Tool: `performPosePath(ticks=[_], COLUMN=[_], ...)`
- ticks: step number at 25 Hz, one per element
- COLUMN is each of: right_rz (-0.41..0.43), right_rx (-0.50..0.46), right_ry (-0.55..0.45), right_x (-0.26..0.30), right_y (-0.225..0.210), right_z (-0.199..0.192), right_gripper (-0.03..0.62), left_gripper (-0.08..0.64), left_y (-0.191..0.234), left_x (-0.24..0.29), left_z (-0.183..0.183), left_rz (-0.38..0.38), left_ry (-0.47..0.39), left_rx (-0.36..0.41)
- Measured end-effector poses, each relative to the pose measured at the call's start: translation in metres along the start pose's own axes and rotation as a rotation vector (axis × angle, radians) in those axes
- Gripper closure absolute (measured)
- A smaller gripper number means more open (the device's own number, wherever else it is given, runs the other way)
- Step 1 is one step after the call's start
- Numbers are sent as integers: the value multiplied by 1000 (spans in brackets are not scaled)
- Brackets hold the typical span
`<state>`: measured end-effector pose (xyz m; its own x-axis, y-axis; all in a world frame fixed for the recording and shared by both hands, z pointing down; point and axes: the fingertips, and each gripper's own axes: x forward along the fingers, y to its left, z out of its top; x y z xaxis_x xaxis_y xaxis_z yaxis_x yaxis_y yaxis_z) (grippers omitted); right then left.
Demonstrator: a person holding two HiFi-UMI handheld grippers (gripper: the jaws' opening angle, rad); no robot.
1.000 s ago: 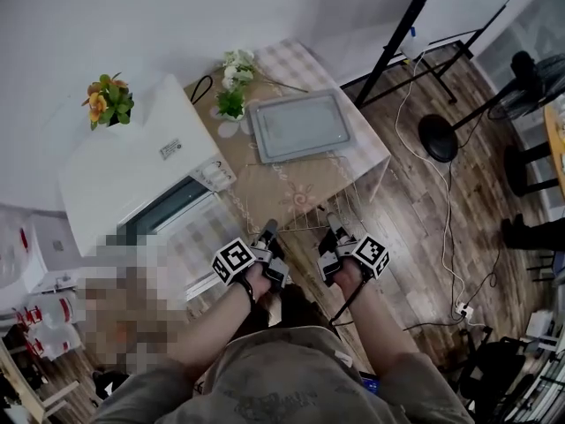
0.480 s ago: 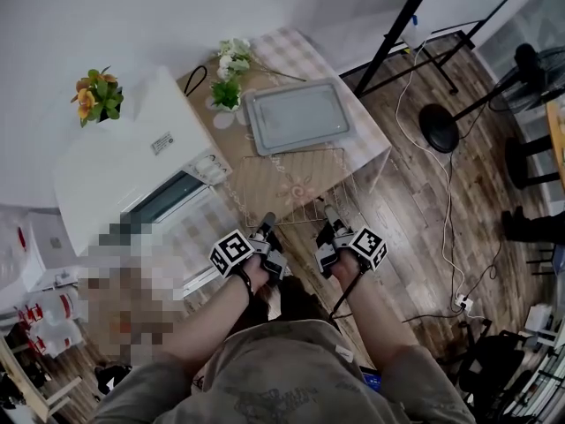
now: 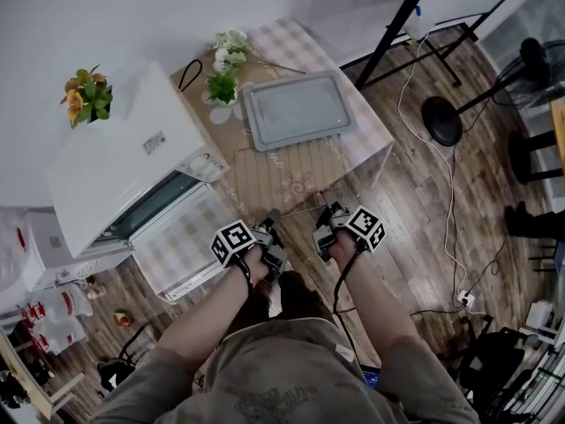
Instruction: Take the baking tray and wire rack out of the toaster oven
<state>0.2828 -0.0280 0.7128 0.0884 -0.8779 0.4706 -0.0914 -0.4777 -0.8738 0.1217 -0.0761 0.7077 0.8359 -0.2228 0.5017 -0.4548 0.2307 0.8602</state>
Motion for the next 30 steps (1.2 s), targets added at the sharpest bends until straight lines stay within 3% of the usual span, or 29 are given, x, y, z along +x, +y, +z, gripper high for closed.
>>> performPosePath(ticks=[7, 13, 16, 21, 26, 30], right_rz=[-36, -62, -84, -128, -201, -170], right_rx=[55, 47, 4, -47, -152, -248], right_ry=[-10, -22, -23, -20, -24, -16], right_x=[7, 12, 6, -18, -44, -61], right_y=[-18, -21, -20, -17, -1, 35], right_z=[-2, -2, 1, 7, 12, 8], right_gripper=[481, 452, 351, 310, 305, 312], left_gripper=[430, 430, 430, 434, 447, 448], left_y=[9, 18, 16, -1, -31, -58], left_x=[-6, -11, -14, -26, -42, -66], left_z=[-20, -18, -13, -6, 7, 19], left_rz=[43, 41, 38, 5, -39, -86], left_ry=[54, 29, 25, 14, -9, -30], left_rx=[-5, 2, 12, 35, 192, 299])
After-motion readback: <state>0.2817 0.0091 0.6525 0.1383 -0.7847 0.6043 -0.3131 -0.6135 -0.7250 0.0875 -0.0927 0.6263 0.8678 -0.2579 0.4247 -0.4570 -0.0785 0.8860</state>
